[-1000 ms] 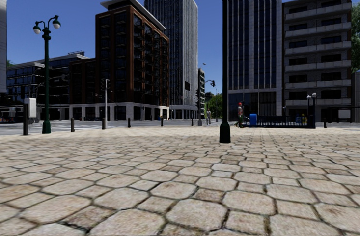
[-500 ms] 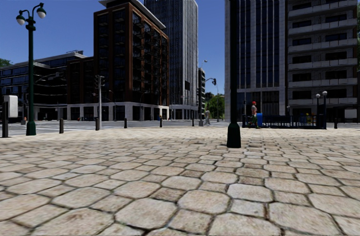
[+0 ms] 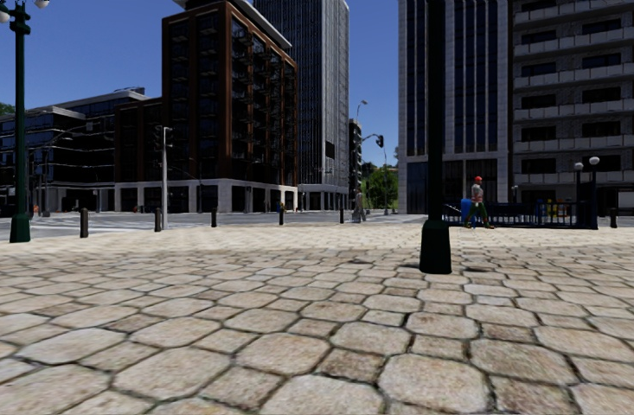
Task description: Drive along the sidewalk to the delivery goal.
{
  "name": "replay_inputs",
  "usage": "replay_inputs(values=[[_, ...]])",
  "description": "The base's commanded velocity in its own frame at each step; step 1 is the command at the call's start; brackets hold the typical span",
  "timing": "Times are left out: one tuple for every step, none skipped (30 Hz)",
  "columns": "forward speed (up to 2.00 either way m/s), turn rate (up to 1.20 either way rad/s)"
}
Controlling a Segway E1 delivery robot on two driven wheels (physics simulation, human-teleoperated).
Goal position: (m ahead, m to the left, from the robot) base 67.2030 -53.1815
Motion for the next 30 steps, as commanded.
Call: replay_inputs(values=[[2.00,0.00],[2.00,0.00],[2.00,0.00],[2.00,0.00],[2.00,0.00],[2.00,0.00],[2.00,0.00],[2.00,0.00],[2.00,0.00],[2.00,0.00],[2.00,0.00],[2.00,0.00],[2.00,0.00],[2.00,0.00],[2.00,0.00],[2.00,0.00],[2.00,0.00],[2.00,0.00],[2.00,0.00],[2.00,0.00],[2.00,0.00],[2.00,0.00],[2.00,0.00],[2.00,0.00],[2.00,0.00],[2.00,0.00],[2.00,0.00],[2.00,0.00],[2.00,0.00],[2.00,0.00]])
